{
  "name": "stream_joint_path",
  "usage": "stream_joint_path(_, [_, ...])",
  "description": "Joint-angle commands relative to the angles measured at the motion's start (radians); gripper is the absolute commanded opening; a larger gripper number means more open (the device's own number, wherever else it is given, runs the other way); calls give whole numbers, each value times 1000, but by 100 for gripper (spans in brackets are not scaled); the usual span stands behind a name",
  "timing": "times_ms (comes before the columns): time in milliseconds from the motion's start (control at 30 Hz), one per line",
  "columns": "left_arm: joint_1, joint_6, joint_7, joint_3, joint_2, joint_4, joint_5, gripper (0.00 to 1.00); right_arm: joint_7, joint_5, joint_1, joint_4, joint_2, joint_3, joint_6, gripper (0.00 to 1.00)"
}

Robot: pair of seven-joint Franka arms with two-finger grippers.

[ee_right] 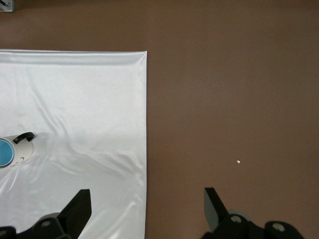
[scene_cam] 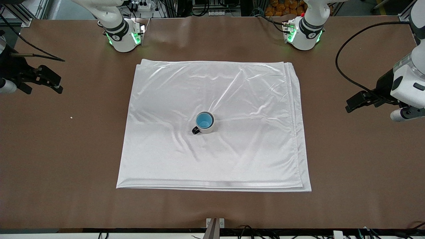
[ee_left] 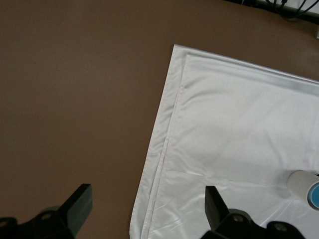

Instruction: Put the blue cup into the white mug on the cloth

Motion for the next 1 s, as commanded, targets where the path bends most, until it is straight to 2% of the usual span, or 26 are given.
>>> stream_joint_path(0, [35,110,64,-8,-122,-179,-23,100,-5,-28,0,1,-13,2,-31,100])
stream_joint_path(200, [35,110,79,0,-121,-177,-15,100,-4,-30,-3,1,-11,3,-31,100])
stream_joint_path(533, [72,99,220,0,-121,-164,-1,100,-7,-28,-17,-1,-10,3,-34,100])
stream_joint_path(967, [70,89,223,-8,-122,-160,5,100,-2,-26,-32,-7,-7,3,-30,100])
